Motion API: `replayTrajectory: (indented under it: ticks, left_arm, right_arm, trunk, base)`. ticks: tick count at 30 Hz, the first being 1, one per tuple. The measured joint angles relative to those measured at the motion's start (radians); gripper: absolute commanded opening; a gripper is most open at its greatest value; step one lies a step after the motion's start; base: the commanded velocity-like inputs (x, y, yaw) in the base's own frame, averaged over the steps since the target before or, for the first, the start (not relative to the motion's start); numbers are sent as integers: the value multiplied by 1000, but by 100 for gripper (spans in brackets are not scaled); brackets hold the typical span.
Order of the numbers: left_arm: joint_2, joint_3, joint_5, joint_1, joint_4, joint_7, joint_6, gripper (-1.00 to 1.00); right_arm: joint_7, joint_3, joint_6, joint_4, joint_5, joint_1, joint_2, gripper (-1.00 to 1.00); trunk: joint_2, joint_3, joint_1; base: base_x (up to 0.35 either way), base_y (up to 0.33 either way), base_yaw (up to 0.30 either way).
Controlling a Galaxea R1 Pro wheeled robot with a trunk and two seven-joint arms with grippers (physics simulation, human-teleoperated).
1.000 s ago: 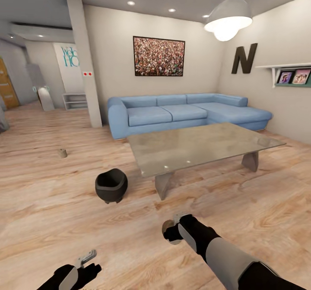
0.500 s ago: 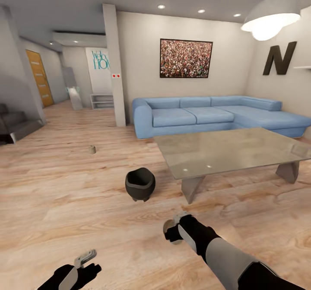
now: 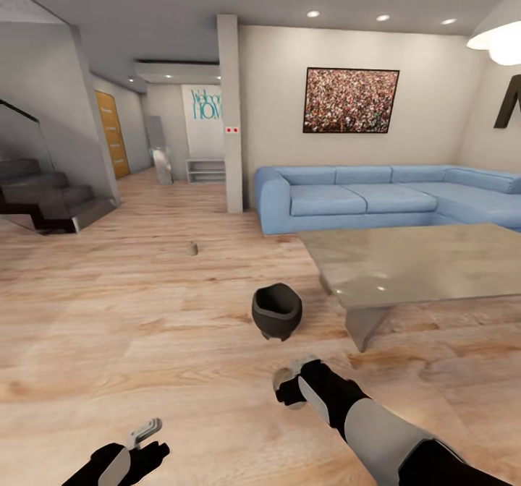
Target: Place each of the two pumpkins and all three candles from the living room inside a cabinet in the living room (use any cabinet), then make sure every cabinet is closed, and position the cauldron so it is next to a table in the living room.
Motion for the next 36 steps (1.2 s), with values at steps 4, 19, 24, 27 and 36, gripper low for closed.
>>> replayTrajectory:
  ticks: [4,19,24,27,36]
  left_arm:
    - [0,0,0,0,0,0,0,100]
    - [0,0,0,0,0,-1,0,100]
    - [0,0,0,0,0,0,0,100]
    - [0,1,0,0,0,0,0,100]
    - [0,1,0,0,0,0,0,100]
  right_arm:
    - [1,1,0,0,0,0,0,-100]
    - [3,1,0,1,0,0,1,-100]
    - [3,1,0,0,0,0,2,-100]
    - [3,1,0,0,0,0,1,-100]
    - [4,0,0,-1,-2,0,0,-100]
  trunk:
    - [0,0,0]
    - [0,0,0]
    - [0,0,0]
    - [0,0,0]
    - [0,0,0]
  base:
    - [127,310,8]
    - [130,311,1]
    - [131,315,0]
    - [130,316,0]
    - [140,316,0]
